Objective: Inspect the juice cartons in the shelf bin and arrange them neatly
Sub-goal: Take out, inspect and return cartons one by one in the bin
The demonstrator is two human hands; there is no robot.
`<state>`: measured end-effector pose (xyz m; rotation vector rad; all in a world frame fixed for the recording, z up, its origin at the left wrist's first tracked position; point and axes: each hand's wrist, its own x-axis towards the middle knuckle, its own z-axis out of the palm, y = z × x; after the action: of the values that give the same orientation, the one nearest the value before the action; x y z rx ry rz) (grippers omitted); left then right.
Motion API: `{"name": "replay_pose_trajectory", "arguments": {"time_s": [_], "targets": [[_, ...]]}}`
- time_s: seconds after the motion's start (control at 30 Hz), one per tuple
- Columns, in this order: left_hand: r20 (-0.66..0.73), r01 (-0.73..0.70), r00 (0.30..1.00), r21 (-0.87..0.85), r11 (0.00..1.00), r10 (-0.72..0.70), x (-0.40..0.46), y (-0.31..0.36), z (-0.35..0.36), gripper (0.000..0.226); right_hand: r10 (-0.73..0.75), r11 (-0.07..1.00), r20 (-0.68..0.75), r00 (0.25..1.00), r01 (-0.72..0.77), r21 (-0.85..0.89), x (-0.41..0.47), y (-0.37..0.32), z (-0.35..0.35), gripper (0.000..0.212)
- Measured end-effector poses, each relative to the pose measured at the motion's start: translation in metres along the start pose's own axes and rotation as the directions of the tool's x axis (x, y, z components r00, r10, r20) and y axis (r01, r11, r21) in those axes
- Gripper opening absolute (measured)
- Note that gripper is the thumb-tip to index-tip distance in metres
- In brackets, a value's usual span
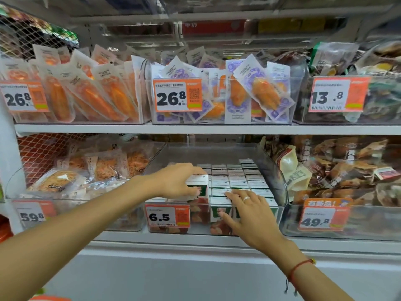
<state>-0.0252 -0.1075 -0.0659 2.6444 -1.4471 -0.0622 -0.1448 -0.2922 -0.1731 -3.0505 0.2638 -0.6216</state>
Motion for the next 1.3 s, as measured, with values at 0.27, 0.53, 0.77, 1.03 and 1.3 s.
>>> {"name": "replay_pose_trajectory", "arguments": {"time_s": [0.27,0.53,0.77,1.03,1.3], "targets": [[0.055,-0.026,0.997,-0.306,0.952,0.045,0.007,-0.014,0.029,0.051,0.012,1.0,-0.008,1.0,-0.012,0.019,-0.001,-0.002,0.0,0.061],[0.061,-0.066,0.995,-0.12,0.991,0.074,0.004,-0.025,0.046,0.037,0.015,0.999,-0.017,1.0,-0.014,0.03,-0.001,-0.003,0.0,0.061],[-0.106,-0.107,0.988,0.02,0.994,0.108,-0.007,-0.027,0.067,0.043,0.009,0.997,-0.006,1.0,-0.008,0.075,-0.001,-0.002,-0.003,0.059],[-0.146,-0.054,0.988,0.04,0.998,0.059,-0.003,-0.021,0.071,0.045,-0.094,0.981,-0.037,0.995,0.099,0.168,0.0,-0.012,-0.005,0.041],[-0.052,-0.082,0.996,-0.101,0.991,0.077,0.011,-0.027,0.056,0.035,-0.084,0.973,-0.029,0.996,0.088,0.212,0.003,-0.009,-0.006,0.036]]}}
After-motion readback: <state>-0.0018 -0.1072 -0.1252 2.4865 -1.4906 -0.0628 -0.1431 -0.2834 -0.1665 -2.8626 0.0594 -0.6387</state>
